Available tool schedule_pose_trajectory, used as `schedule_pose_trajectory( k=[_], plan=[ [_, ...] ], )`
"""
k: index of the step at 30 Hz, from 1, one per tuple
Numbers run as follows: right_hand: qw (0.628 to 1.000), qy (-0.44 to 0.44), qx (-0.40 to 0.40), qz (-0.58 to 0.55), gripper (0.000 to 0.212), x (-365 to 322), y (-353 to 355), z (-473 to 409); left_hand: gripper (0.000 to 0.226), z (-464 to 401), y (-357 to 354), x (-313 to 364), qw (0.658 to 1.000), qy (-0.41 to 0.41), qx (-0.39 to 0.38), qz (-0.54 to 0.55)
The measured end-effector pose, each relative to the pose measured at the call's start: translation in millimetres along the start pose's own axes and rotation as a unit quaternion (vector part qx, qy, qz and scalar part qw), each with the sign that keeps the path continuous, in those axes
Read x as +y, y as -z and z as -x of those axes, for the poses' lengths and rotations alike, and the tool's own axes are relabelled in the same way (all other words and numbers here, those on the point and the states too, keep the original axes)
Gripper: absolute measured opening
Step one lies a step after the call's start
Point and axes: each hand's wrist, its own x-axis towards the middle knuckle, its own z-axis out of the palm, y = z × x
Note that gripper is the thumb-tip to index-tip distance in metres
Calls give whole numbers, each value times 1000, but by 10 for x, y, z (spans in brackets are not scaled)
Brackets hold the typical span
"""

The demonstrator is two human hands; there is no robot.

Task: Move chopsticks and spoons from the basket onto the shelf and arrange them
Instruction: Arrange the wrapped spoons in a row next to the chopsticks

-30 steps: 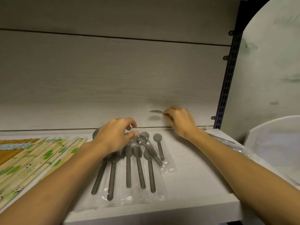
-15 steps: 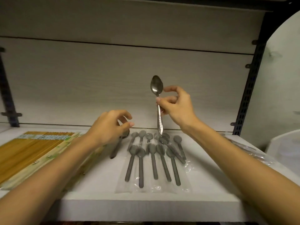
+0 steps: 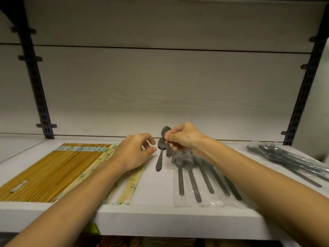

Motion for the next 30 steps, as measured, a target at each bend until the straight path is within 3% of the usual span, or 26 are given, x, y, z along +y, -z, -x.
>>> schedule_pose_trajectory(
  k=[8, 20, 25, 30],
  plan=[
    [999, -17, 17, 33, 10, 156, -178, -84, 7, 8, -64, -44, 1000, -9, 11, -18],
    [998, 32, 19, 47, 17, 282, -241, -150, 5, 23, -89, -3, 995, 19, -24, 96],
    [993, 54, 41, 96, 22, 248, -246, -75, 19, 59, -92, 44, 994, 15, -44, 96],
    [989, 68, 41, 123, 16, 244, -234, -95, 19, 67, -88, 46, 994, 20, -47, 93]
  ],
)
